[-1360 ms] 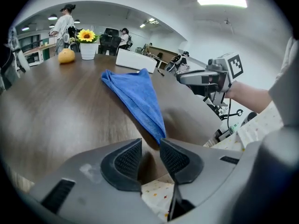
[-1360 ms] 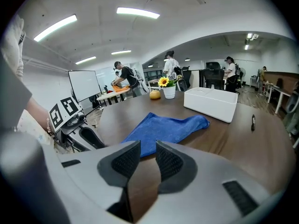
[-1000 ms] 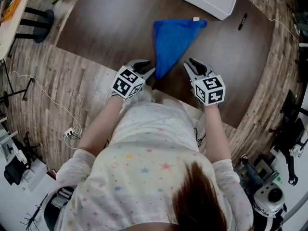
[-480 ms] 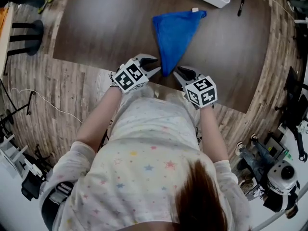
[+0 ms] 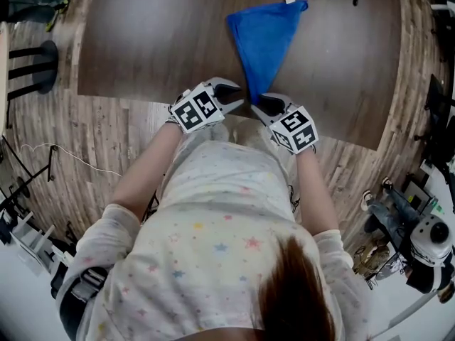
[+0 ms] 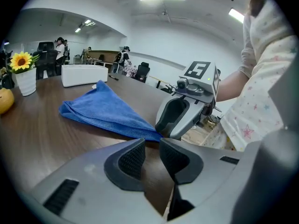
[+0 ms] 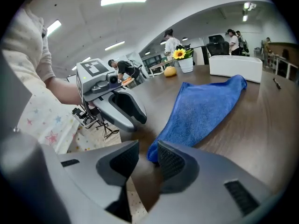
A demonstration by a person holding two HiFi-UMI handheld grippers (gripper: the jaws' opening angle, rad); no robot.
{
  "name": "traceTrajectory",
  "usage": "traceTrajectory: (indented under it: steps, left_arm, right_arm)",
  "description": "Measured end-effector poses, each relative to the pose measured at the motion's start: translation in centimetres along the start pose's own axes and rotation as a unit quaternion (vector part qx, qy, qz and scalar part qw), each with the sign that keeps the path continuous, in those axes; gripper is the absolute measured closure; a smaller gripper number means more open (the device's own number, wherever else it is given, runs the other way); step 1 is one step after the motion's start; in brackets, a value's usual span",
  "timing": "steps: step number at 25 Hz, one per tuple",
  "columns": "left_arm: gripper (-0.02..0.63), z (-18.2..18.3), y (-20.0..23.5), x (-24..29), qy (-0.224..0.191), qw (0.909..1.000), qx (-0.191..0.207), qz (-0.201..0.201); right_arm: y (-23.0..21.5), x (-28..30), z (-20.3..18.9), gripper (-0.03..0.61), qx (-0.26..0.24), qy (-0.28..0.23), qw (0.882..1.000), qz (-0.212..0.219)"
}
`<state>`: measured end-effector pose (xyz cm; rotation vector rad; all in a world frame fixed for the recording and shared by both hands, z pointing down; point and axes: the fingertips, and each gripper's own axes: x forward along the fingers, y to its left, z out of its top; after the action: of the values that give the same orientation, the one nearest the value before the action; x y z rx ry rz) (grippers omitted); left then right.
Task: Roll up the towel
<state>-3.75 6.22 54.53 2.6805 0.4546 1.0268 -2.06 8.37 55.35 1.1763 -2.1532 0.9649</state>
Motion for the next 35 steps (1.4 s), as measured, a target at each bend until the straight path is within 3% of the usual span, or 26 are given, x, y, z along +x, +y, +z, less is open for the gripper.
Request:
traceTrajectory:
  steps: [3, 6, 12, 16, 21, 24, 35]
  left_arm:
    - [0.515, 0.1, -0.3, 0.1, 0.000, 1.0000, 0.003, -0.002]
    - [0.515, -0.1, -0.4, -0.1, 0.002, 1.0000, 0.006, -0.006]
    - [0.515, -0.6, -0.1, -0.6, 0.005, 0.9999, 0.009, -0.009]
    - [0.515, -0.5, 0.0, -0.6, 0.005, 0.9999, 0.009, -0.009]
    - [0.516, -0.3, 0.0, -0.5, 0.006, 0.9999, 0.011, -0.010]
    - [0.515, -0.3, 0.0, -0.5, 0.006, 0.9999, 0.013, -0.010]
    - [0.517, -0.7, -1.2, -0.5, 0.012, 0.9997, 0.017, -0.016]
  right_arm:
    - [-0.2, -0.1, -0.4, 0.452, -0.013, 0.000, 1.000, -0.003]
    - [-0.3, 0.3, -0.9, 0.445, -0.062, 0.027, 0.998, -0.016]
    - [-0.7, 1.4, -1.6, 0.479, -0.165, 0.065, 0.983, -0.049]
    - [-0.6, 1.5, -1.7, 0.480, -0.198, 0.075, 0.975, -0.066]
    - [-1.3, 1.5, -1.5, 0.532, -0.199, 0.079, 0.973, -0.080]
    - [-1.4, 1.4, -1.5, 0.535, -0.186, 0.080, 0.976, -0.073]
    - [1.1, 1.2, -2.7, 0.543, -0.211, 0.115, 0.970, -0.028]
